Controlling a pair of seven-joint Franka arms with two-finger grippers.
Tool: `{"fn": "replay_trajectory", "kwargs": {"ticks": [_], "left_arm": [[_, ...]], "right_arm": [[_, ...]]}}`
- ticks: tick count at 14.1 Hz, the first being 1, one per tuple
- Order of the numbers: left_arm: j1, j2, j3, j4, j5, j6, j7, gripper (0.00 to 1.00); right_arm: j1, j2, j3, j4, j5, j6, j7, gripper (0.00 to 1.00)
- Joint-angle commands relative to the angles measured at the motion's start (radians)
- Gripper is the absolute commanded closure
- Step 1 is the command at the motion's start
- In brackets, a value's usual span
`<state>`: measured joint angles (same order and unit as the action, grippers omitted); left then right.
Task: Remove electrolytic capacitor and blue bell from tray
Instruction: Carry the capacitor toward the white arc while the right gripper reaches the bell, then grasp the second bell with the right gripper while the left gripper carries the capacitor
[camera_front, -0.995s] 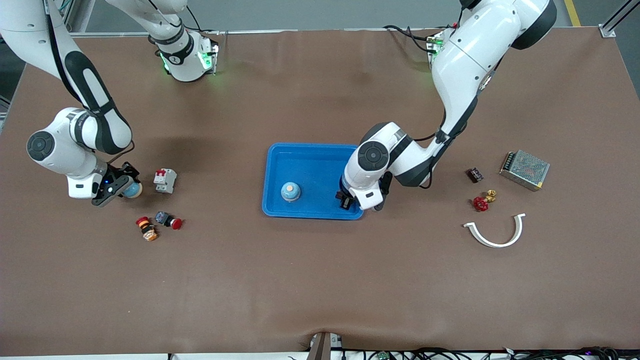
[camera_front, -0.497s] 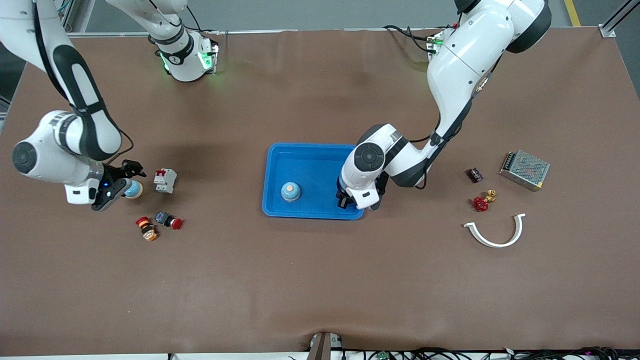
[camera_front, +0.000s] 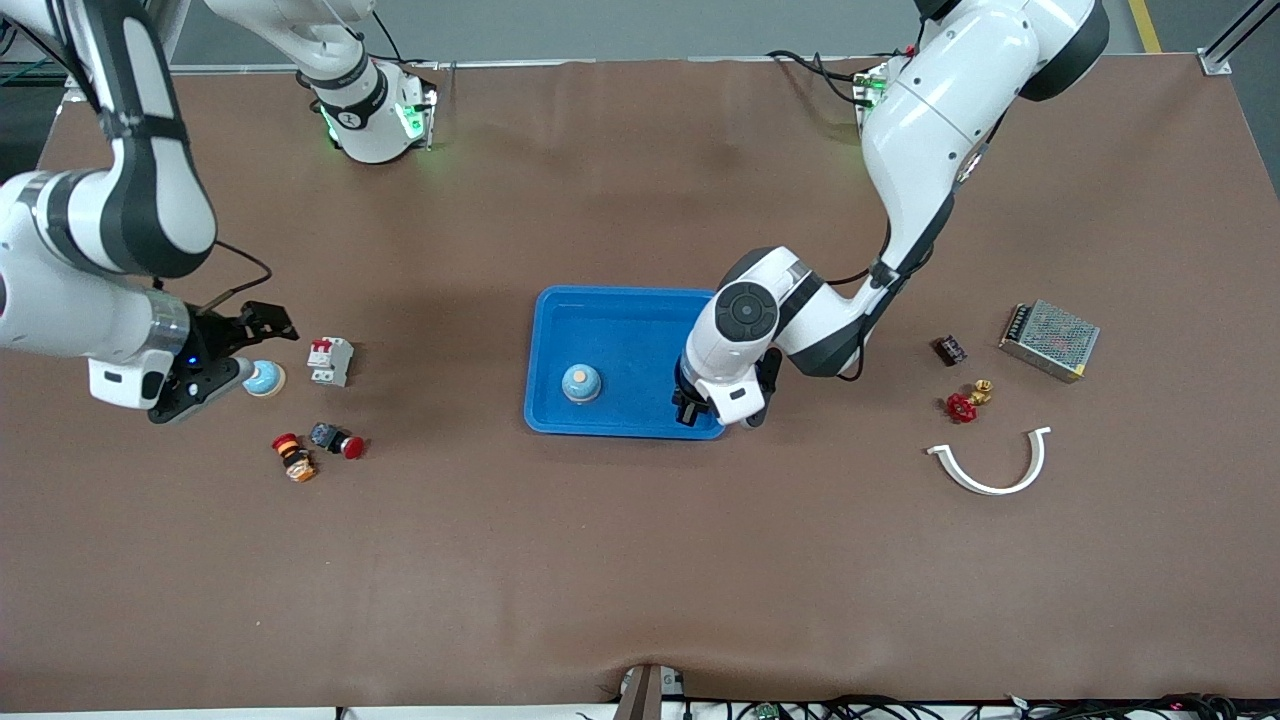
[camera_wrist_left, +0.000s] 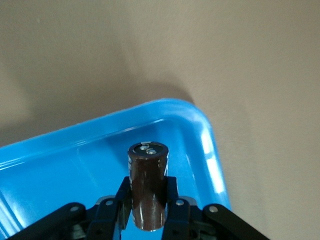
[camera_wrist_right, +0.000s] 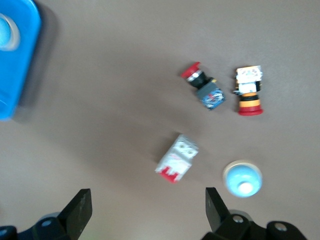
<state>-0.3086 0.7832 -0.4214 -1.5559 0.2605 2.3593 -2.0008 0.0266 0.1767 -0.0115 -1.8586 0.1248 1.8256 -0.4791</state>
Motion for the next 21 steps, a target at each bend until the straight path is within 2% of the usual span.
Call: {"fn": "replay_trajectory", "kwargs": {"ticks": [1,3,5,7,11,16,21], "left_arm": [[-0.003,-0.080,0.009,-0.013,0.040,-0.092,0.034,1.00],[0.017,-0.126,0.009,-0.016,0.040,-0.162,0.098,1.00],[0.046,-0.166,0.007,-0.019,0.040,-0.219,0.160,1.00],[0.072,-0.188,0.007,-0.023,0.040,-0.265,0.223,1.00],[0.155,-0.239,0.001,-0.029,0.031,-0.371,0.380,1.00],[0.281,-0.307,-0.004,-0.108,0.019,-0.423,0.597,1.00],[0.429,-0.349,-0.011,-0.196,0.008,-0.423,0.842,1.00]], "right_arm": [[0.108,-0.040,-0.005,0.036,0.009,-0.061,0.289,0.00],[0.211,-0.040,-0.005,0.045,0.009,-0.058,0.533,0.00],[0.298,-0.033,-0.005,0.052,0.010,-0.013,0.675,0.00],[0.381,-0.022,-0.005,0.050,0.010,0.062,0.845,0.00],[0.541,0.068,-0.007,0.048,0.006,0.234,1.092,0.00],[0.637,0.200,-0.008,0.050,-0.050,0.423,1.243,0.00],[0.645,0.291,-0.008,0.048,-0.056,0.540,1.255,0.00]]}}
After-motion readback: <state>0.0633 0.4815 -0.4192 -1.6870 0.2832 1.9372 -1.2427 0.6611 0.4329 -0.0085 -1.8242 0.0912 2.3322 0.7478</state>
